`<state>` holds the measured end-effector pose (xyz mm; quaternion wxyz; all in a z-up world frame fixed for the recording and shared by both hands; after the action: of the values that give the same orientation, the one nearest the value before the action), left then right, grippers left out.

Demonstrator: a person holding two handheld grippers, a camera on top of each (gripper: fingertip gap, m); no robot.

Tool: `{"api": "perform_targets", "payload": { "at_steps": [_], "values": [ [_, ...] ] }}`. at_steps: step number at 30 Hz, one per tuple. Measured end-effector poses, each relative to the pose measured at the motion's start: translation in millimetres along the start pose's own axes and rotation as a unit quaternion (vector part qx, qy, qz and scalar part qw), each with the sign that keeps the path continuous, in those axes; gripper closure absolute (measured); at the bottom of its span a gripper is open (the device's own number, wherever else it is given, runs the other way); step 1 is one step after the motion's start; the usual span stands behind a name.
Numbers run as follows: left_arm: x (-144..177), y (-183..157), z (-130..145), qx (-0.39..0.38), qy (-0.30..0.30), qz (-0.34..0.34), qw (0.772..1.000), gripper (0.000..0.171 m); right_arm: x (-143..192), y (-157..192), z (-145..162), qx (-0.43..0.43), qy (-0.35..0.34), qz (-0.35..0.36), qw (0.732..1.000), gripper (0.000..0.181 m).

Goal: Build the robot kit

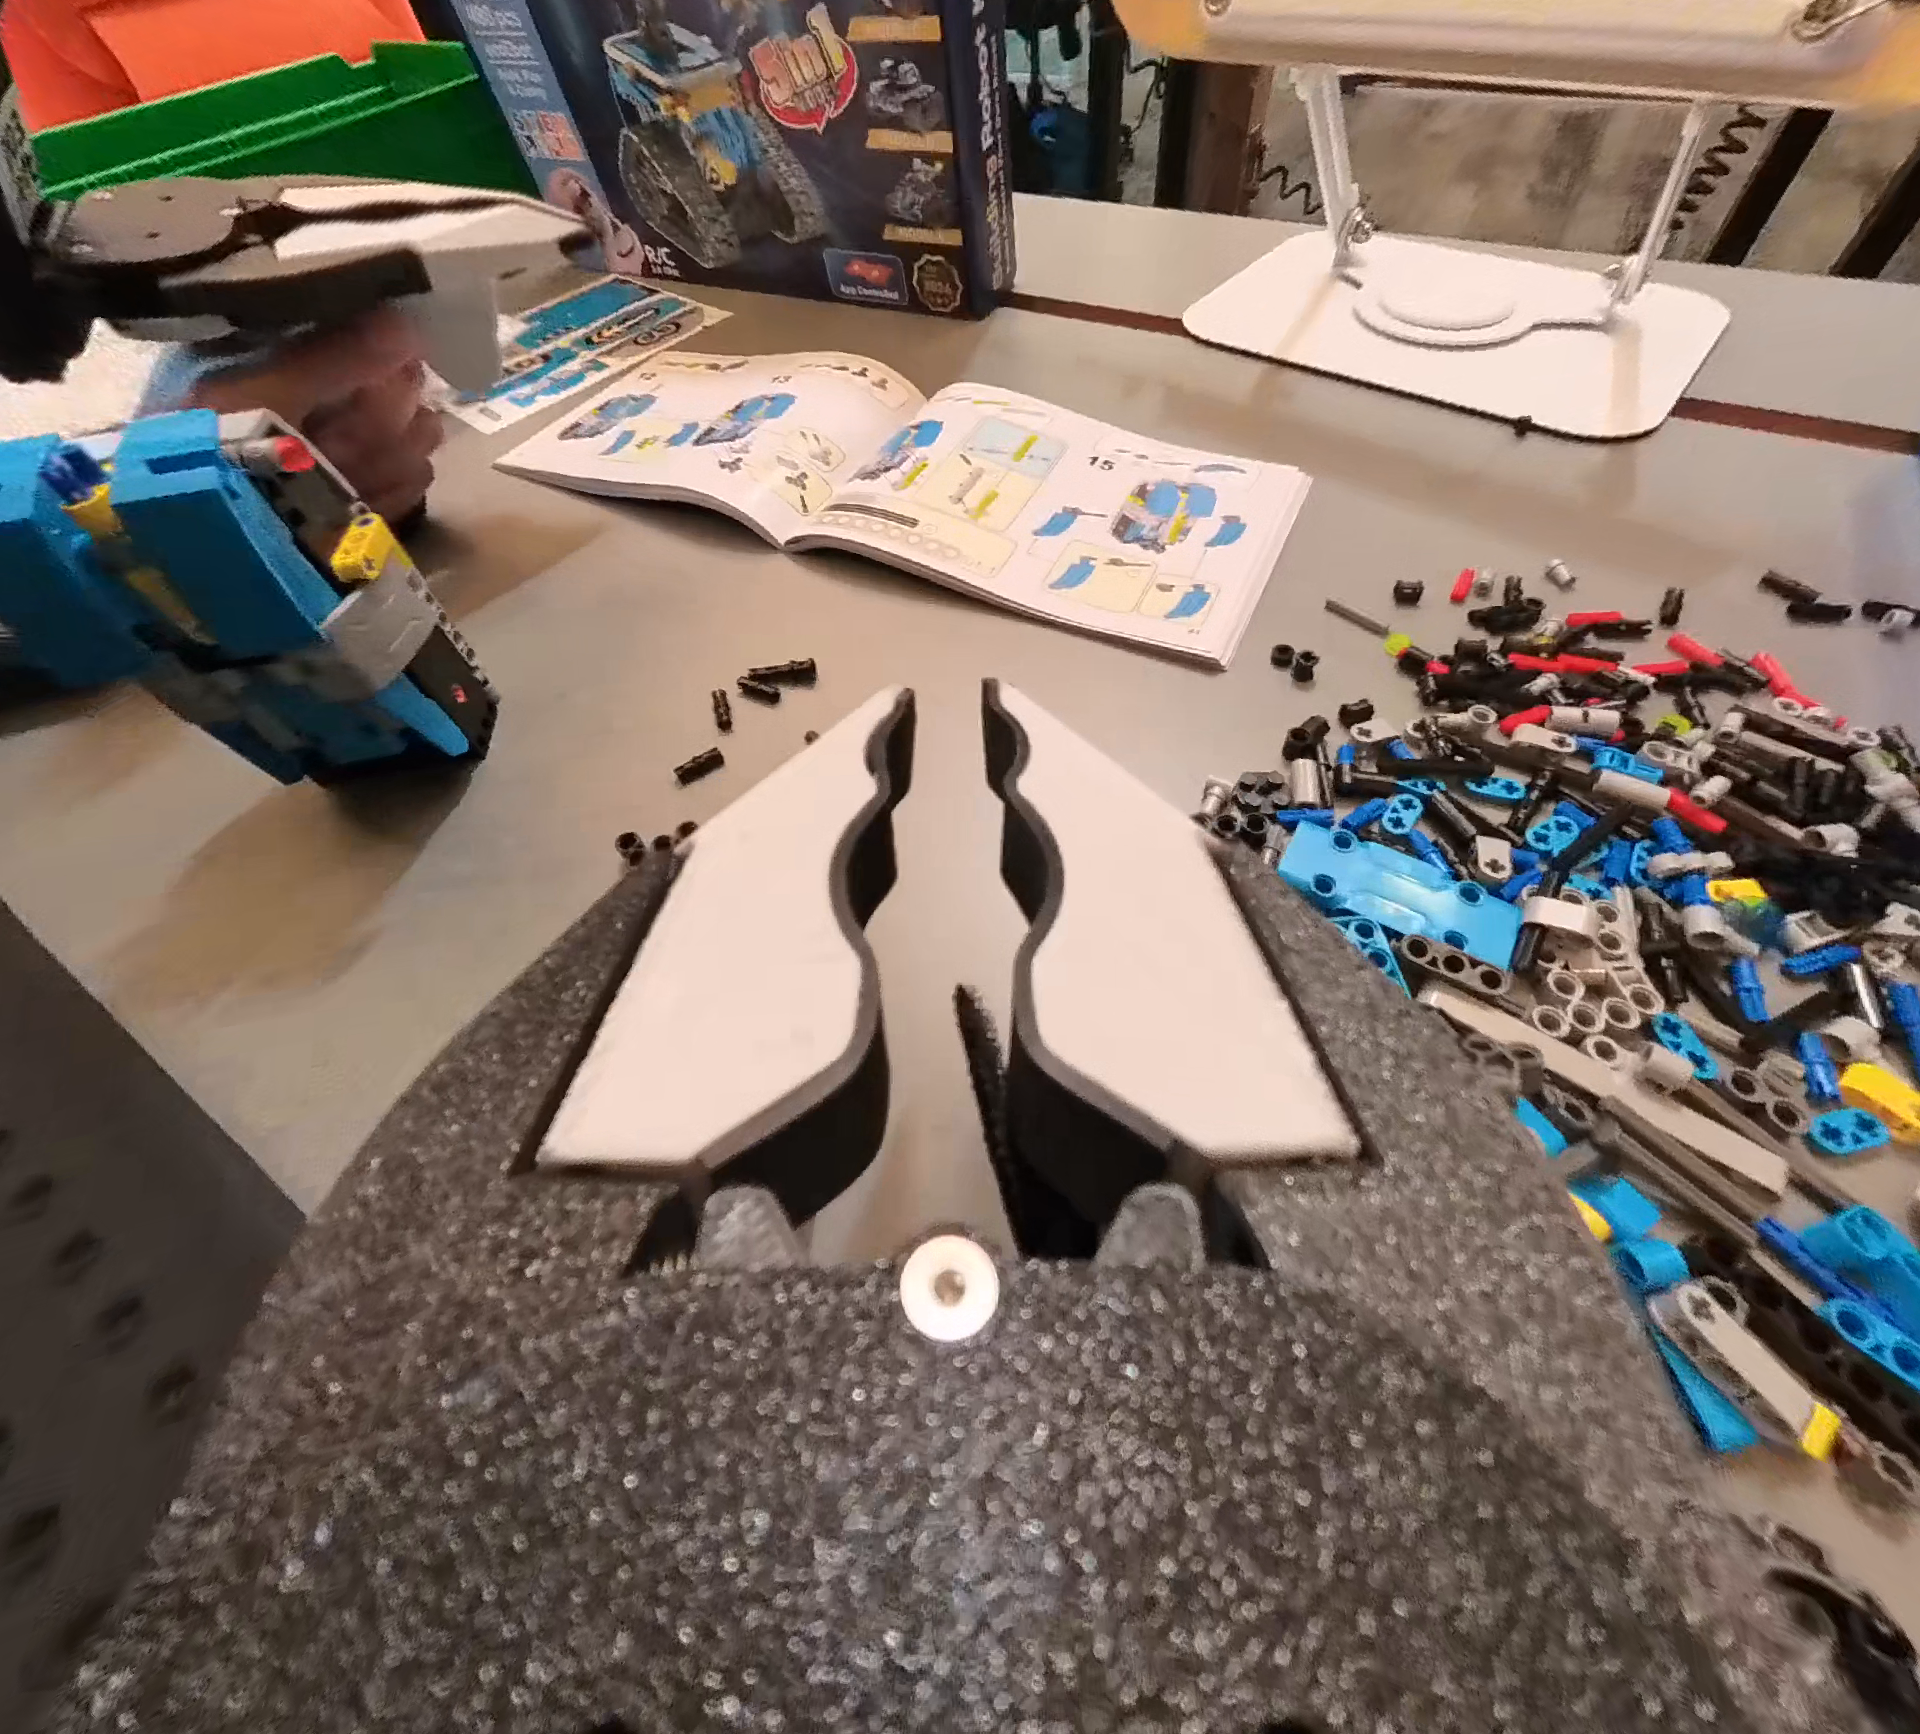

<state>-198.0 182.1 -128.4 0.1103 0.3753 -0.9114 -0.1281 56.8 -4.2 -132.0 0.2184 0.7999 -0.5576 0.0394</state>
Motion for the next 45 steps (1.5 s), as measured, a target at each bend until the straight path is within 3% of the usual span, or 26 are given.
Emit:
{"api": "perform_targets", "payload": {
  "at_steps": [2,5,6,8,10,14,16,18,20,26,36,45],
  "values": [
    [2,2,1,0.010,0.000,0.000,1.000,0.171,7,-13,-4,-0.006,-0.011,0.034,0.999,0.170],
    [3,0,2,0.008,0.004,0.005,1.000,0.171,35,-69,-15,-0.012,-0.020,0.146,0.989,0.176],
    [3,-1,2,0.004,0.005,0.006,1.000,0.171,41,-92,-14,-0.027,0.001,0.173,0.985,0.174],
    [1,-5,2,-0.009,0.012,0.011,1.000,0.171,41,-127,-1,-0.055,0.101,0.175,0.978,0.169],
    [1,-9,2,-0.026,0.014,0.013,0.999,0.171,35,-149,5,-0.095,0.146,0.159,0.972,0.161],
    [5,-18,-1,-0.057,0.004,0.018,0.998,0.171,3,-155,8,-0.068,0.197,0.117,0.971,0.159],
    [8,-22,-2,-0.065,0.002,0.021,0.998,0.171,-10,-158,11,-0.041,0.208,0.140,0.967,0.153],
    [10,-24,-2,-0.068,0.002,0.024,0.997,0.171,-15,-160,16,-0.029,0.218,0.152,0.964,0.161],
    [11,-25,-2,-0.066,0.002,0.030,0.997,0.171,-9,-166,13,-0.029,0.214,0.169,0.962,0.171],
    [9,-26,0,-0.054,0.008,0.048,0.997,0.171,26,-178,-16,-0.045,0.174,0.188,0.966,0.172],
    [7,-28,1,-0.060,0.013,0.057,0.996,0.171,28,-193,8,-0.081,0.225,0.171,0.956,0.168],
    [7,-31,1,-0.068,0.013,0.061,0.996,0.171,46,-189,-19,-0.030,0.208,0.198,0.958,0.161]
  ]
}}
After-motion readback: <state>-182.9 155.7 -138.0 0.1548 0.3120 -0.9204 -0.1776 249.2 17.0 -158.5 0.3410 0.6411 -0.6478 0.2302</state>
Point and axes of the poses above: each gripper's, where its closed fingertips meet, x back along the fingers, z out of its underside, y = z × x across the jaws, the point moved 3 cm from there along x, back along the fingers, and after that the axes turned 14 degrees about -x, right-handed, at the moved point
